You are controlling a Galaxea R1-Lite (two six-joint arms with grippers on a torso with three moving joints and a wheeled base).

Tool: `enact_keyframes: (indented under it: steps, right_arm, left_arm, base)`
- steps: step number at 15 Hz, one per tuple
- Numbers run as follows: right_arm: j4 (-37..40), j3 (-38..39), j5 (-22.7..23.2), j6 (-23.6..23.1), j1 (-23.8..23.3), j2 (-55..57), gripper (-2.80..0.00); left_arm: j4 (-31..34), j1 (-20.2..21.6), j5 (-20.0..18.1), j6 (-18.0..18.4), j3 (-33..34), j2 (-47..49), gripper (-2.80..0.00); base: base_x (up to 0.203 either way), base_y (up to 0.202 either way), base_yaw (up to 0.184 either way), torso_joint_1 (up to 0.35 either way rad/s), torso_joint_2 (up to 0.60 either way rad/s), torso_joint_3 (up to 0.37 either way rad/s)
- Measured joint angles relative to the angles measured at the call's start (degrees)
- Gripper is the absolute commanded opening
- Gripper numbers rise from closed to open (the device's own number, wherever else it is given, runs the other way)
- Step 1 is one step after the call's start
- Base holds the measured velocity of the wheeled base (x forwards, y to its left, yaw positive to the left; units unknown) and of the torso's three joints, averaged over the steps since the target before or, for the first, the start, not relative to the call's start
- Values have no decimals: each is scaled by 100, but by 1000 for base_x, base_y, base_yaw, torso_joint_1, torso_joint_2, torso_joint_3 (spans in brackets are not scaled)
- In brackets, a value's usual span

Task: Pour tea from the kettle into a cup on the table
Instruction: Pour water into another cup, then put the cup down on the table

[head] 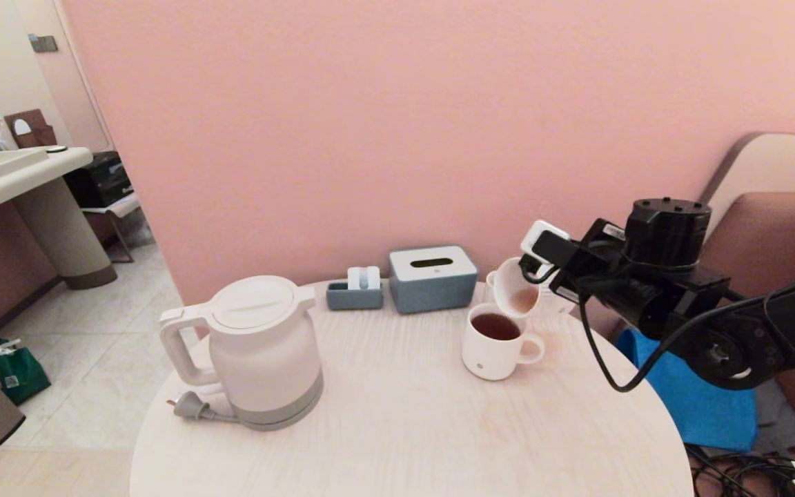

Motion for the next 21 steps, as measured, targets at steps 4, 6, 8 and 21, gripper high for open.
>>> enact_keyframes:
  steps: [4, 6, 8, 21]
  right_arm:
    - [11, 106, 17, 640, -188, -51, -280]
    - [16, 149, 17, 979, -253, -70, -280]
    - [28, 256, 23, 1488, -287, -114, -280]
    - [-949, 2100, 734, 3239, -1049, -420, -280]
  left_arm:
    - [0, 0, 0, -2, 0, 0, -280]
    - [0, 0, 2, -1, 0, 0, -280]
    - [0, 0, 1, 0, 0, 0, -280]
    - [0, 2, 0, -2, 0, 0, -280]
  base:
    - [0, 0, 0, 0, 0, 0]
    - [0, 0, 0, 0, 0, 0]
    - [0, 0, 0, 0, 0, 0]
    - [0, 0, 0, 0, 0, 0]
